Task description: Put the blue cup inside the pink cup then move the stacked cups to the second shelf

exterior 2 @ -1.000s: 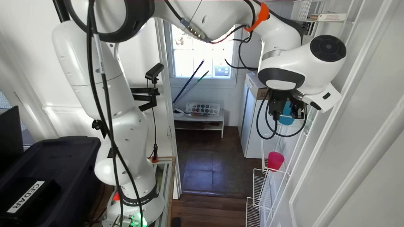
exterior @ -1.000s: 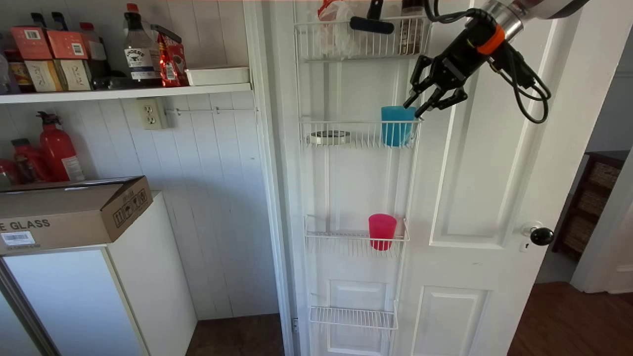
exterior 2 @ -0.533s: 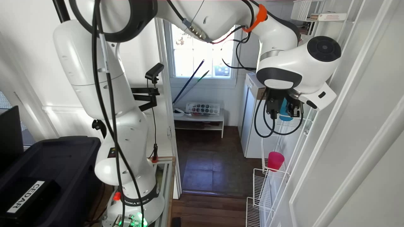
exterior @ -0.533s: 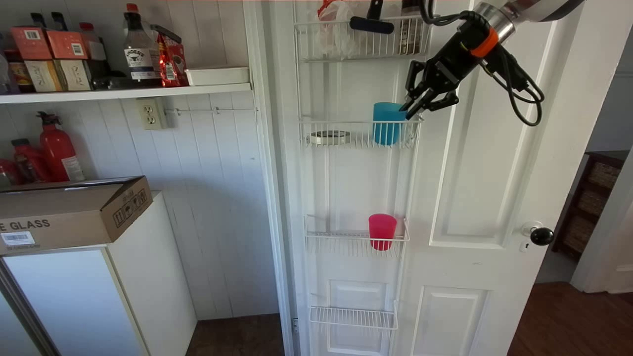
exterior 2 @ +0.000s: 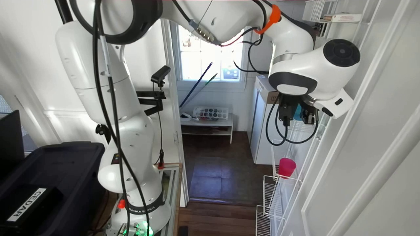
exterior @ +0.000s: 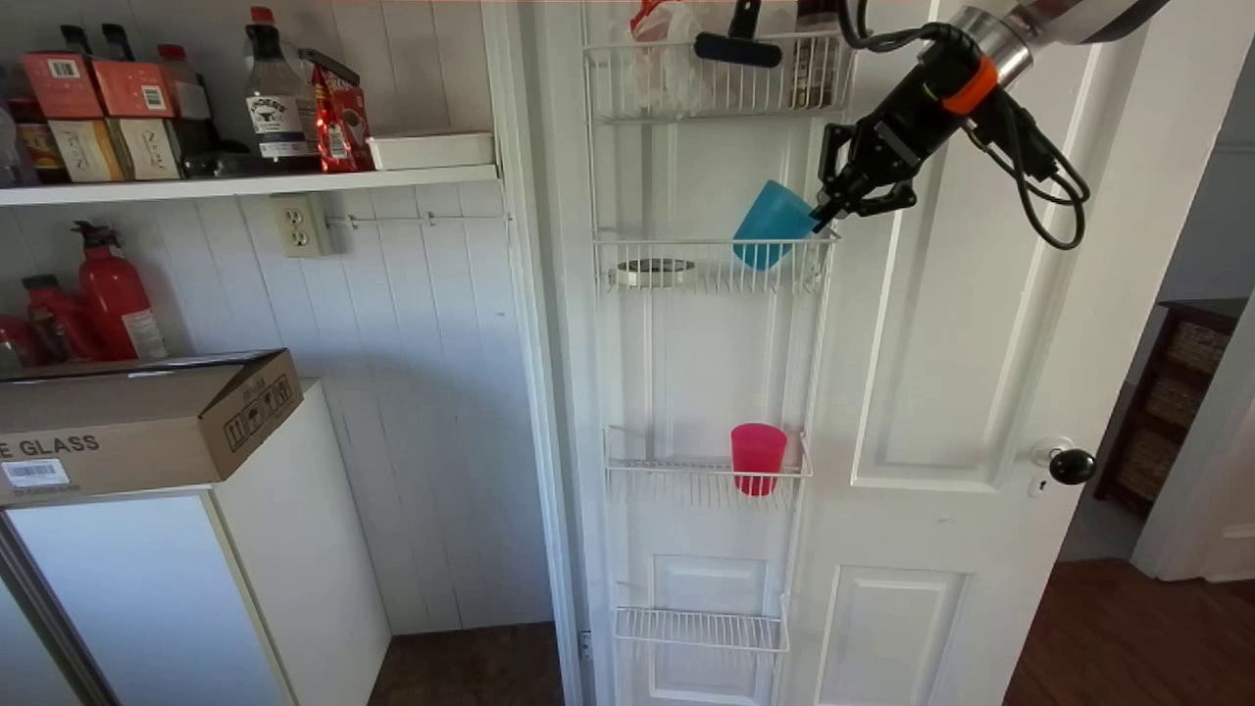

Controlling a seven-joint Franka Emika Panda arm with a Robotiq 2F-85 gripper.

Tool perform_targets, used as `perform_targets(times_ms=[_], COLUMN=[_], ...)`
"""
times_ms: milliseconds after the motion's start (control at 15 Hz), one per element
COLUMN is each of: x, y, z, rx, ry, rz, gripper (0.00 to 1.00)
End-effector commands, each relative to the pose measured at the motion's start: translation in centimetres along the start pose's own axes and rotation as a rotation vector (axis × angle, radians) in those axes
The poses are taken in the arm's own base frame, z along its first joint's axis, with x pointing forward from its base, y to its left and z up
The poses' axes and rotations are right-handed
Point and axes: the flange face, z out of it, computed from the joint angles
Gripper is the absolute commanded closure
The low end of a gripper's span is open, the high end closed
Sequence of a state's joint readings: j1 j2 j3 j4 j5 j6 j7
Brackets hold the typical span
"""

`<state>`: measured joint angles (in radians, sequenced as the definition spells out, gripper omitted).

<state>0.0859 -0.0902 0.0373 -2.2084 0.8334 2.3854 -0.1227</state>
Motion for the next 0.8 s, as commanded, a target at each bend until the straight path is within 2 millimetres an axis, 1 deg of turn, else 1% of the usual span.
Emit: perform_targets(times_ms=[0,333,533,733], x=[0.5,0.6,0.6,0.6], y=[0.6,2.5,3.8,5.1], z=[-1.1,-1.9,-2.9,-4.3], rx=[0.088,0.206,0.259,0.274], ry=[-0.018,-0.071,-0.083,-0.091], rz=[0.039,0.113,0.142,0.148], gripper=[0.99,0.99,0.99,0.99])
